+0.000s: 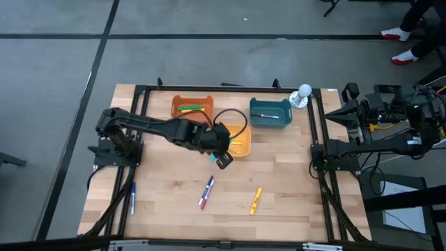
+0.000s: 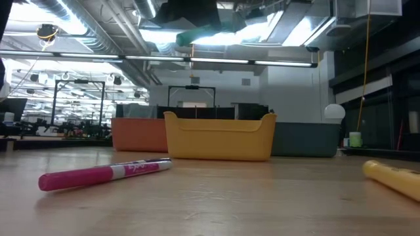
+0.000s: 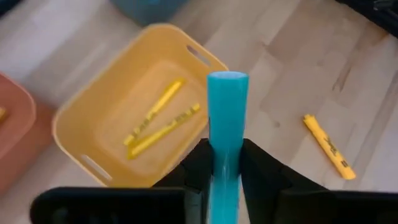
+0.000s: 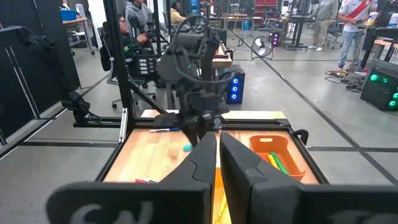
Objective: Pick & Place Markers
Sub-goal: Put the big light blue highlighter pen into the orange bin
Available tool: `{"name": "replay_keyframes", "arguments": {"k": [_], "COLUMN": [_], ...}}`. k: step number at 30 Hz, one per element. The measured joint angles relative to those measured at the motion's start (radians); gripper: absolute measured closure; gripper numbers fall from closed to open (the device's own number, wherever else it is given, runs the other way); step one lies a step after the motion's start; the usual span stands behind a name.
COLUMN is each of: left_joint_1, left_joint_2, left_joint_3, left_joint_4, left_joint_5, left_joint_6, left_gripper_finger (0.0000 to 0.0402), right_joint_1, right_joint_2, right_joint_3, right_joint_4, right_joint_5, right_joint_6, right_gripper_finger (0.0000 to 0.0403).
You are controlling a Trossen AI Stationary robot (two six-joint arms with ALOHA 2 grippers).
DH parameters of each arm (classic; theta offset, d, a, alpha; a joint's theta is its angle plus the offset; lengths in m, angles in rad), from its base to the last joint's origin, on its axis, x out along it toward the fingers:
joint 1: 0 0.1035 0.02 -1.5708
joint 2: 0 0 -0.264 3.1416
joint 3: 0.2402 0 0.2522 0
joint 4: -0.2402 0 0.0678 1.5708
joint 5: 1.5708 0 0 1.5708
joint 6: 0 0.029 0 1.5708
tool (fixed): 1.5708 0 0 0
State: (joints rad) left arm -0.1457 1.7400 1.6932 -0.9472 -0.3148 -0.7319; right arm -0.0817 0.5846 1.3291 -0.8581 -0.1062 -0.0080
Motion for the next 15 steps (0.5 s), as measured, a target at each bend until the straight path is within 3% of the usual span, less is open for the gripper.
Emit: {"name": "replay_keyframes", "arguments": {"k": [15], "left_joint_1": [0.166], "left_joint_2": [-0.105], "left_joint_3": [0.000], "left_joint_4": [-0.008], "left_joint_5": [0.008], "left_joint_6": [0.294], "left_gripper_finger": [0.0345], "right_joint_1": [0.000], "right_joint_2": [0.000], "right_joint_3": [0.000], "right_joint_4": [0.000], "right_joint_5": [0.000], "right_joint_6": [0.000], "right_gripper_finger": [0.0379]}}
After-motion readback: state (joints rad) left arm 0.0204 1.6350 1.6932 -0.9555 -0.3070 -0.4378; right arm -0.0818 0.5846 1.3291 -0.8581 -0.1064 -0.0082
